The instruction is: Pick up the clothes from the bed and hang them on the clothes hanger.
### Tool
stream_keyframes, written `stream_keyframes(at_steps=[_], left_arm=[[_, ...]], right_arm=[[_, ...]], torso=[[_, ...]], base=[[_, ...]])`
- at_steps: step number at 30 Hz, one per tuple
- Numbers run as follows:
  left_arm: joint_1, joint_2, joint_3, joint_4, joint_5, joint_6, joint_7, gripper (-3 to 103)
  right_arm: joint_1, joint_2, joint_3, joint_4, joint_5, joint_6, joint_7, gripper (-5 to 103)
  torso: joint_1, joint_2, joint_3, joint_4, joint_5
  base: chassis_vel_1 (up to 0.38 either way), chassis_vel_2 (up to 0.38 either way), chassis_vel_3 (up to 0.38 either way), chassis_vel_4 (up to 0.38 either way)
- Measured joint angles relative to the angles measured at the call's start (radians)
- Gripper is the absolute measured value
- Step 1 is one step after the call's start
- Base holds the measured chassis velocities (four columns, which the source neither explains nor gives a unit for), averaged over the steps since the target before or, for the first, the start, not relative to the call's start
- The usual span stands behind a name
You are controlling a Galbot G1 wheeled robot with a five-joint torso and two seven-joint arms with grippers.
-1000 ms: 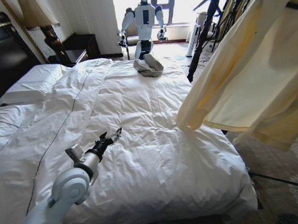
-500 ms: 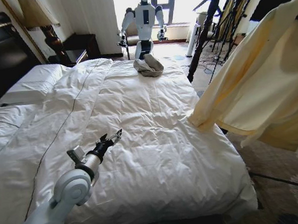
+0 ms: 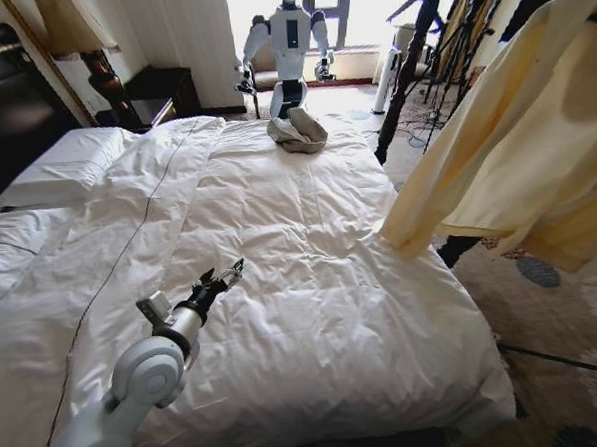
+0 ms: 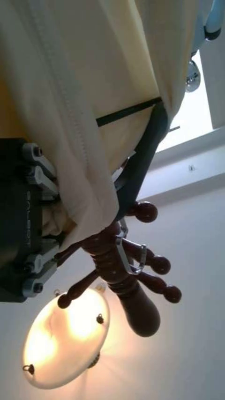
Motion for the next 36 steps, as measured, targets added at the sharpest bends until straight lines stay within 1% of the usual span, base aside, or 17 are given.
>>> stream_keyframes(at_steps=[3,8,11,16,18,20,23,25,31,36], left_arm=[[0.001,-0.005,0.000,0.009,0.005,-0.002,0.001,100],[-0.011,-0.005,0.002,0.022,0.005,-0.005,0.003,100],[-0.029,-0.005,0.018,0.033,0.002,-0.006,0.003,100],[-0.035,-0.012,0.030,0.041,0.004,-0.006,0.004,100],[-0.034,-0.018,0.034,0.047,0.010,-0.008,0.005,100],[-0.034,-0.023,0.034,0.051,0.016,-0.010,0.007,100],[-0.033,-0.026,0.033,0.053,0.018,-0.013,0.008,100],[-0.033,-0.027,0.032,0.055,0.019,-0.014,0.009,100],[-0.037,-0.029,0.032,0.066,0.019,-0.017,0.011,100],[-0.046,-0.028,0.039,0.068,0.019,-0.018,0.012,100]], right_arm=[[-0.020,0.018,0.003,-0.020,-0.004,0.002,0.000,22],[-0.032,0.027,0.003,-0.032,-0.008,0.002,-0.004,22],[-0.041,0.036,-0.009,-0.033,-0.009,0.003,-0.009,22],[-0.053,0.052,-0.012,-0.031,-0.003,0.000,-0.025,22],[-0.064,0.071,-0.008,-0.036,0.004,-0.004,-0.038,22],[-0.078,0.089,0.006,-0.042,0.008,-0.009,-0.048,22],[-0.085,0.098,0.015,-0.042,0.009,-0.013,-0.054,22],[-0.086,0.098,0.016,-0.038,0.010,-0.016,-0.055,22],[-0.069,0.058,-0.014,0.016,0.011,-0.017,-0.065,22],[-0.060,0.039,-0.028,0.035,0.011,-0.017,-0.066,22]], torso=[[0.000,0.000,0.000,0.0000,0.0001],[0.000,0.000,0.000,-0.0001,-0.0002],[0.000,0.000,0.000,-0.0004,-0.0001],[0.000,0.000,0.000,-0.0003,-0.0001],[0.000,0.000,0.000,-0.0002,0.0000],[0.000,0.000,0.000,-0.0007,-0.0003],[0.000,0.000,0.000,-0.0008,-0.0001],[0.000,0.000,0.000,-0.0008,-0.0001],[0.000,0.000,0.000,-0.0004,-0.0008],[0.000,0.000,0.000,-0.0001,-0.0011]], base=[[0.000,0.000,0.000,0.000],[0.000,0.000,0.000,0.000],[0.000,0.000,0.000,0.000],[0.000,0.000,0.000,0.000],[0.000,0.000,0.000,0.000],[0.000,0.000,0.000,0.000],[0.000,0.000,0.000,0.000],[0.000,0.000,0.000,0.000],[0.000,0.000,0.000,0.000],[0.000,0.000,0.000,0.000]])
